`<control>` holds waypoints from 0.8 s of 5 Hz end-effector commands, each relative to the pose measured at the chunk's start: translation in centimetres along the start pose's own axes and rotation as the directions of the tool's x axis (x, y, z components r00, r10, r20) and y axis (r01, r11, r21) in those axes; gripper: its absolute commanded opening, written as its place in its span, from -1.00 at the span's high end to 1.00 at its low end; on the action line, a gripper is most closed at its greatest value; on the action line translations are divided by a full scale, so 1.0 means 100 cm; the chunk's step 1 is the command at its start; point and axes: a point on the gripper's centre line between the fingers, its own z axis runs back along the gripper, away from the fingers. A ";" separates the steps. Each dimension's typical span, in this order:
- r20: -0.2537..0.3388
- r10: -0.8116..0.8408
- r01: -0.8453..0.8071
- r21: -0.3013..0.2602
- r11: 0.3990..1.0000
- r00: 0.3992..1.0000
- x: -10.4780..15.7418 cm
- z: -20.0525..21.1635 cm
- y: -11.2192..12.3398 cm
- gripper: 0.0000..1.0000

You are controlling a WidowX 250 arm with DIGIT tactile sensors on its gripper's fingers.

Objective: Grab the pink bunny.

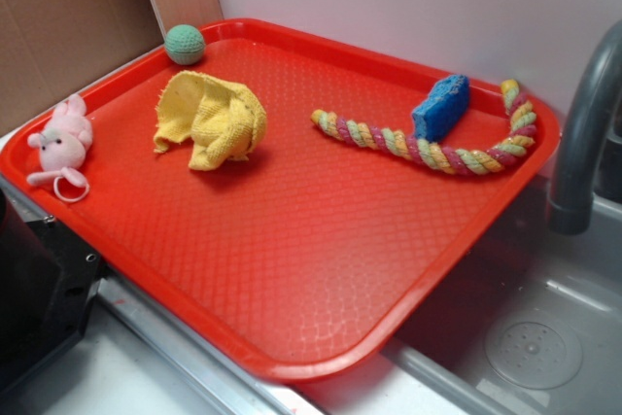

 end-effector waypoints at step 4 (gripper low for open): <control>0.051 0.611 -0.613 0.105 0.783 0.790 -0.045 -0.090 0.118 -1.00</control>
